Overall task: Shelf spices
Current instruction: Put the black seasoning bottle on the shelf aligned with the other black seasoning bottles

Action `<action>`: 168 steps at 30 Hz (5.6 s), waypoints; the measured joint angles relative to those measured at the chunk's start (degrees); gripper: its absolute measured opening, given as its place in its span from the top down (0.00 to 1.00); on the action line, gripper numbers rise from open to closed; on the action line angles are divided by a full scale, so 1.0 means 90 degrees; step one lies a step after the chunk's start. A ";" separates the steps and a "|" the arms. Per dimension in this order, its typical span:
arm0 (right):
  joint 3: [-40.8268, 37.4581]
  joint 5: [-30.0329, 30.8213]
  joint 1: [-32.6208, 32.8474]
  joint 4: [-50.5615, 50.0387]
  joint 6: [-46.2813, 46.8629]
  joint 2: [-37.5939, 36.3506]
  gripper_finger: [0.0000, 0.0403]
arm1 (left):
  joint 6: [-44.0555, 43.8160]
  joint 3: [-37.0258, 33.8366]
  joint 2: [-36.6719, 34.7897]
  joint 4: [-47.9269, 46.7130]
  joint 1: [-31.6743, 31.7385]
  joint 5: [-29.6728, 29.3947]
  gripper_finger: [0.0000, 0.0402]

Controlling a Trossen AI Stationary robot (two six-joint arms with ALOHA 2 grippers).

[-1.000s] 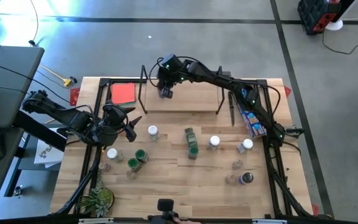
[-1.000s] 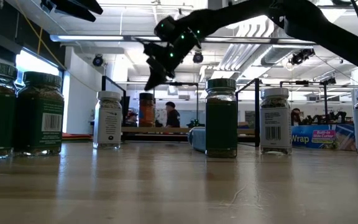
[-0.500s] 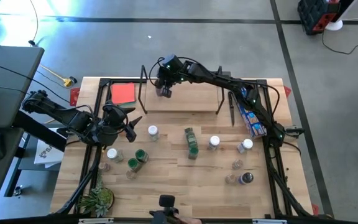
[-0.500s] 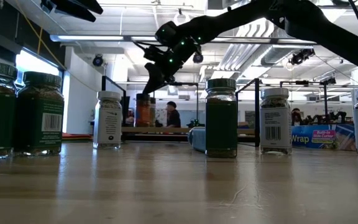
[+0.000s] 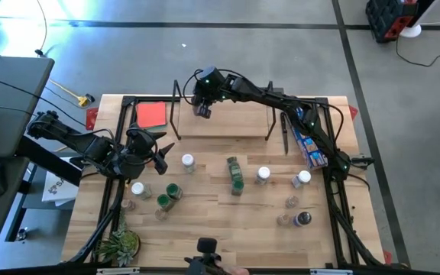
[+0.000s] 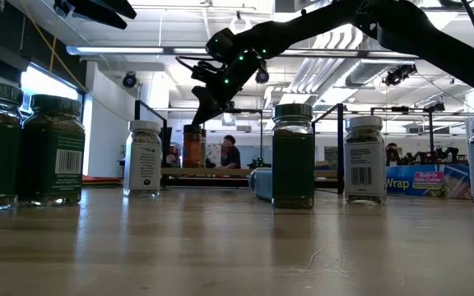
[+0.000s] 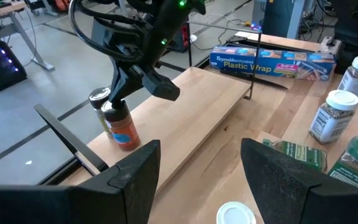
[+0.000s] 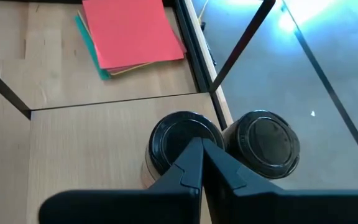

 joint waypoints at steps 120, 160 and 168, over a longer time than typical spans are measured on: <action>-0.7608 0.0381 0.8400 -0.2969 0.5899 -0.6946 0.39 | -0.0599 -0.0100 0.1848 0.2392 -0.1139 -0.0124 0.46; -0.4405 0.0681 0.6916 -0.2941 0.5404 -0.4698 0.53 | -0.0449 -0.0100 0.1844 0.2929 -0.1184 -0.0017 0.46; -0.2510 0.0471 0.5878 -0.2957 0.3550 -0.2393 0.53 | -0.0513 -0.0100 0.1842 0.2911 -0.1504 0.0033 0.46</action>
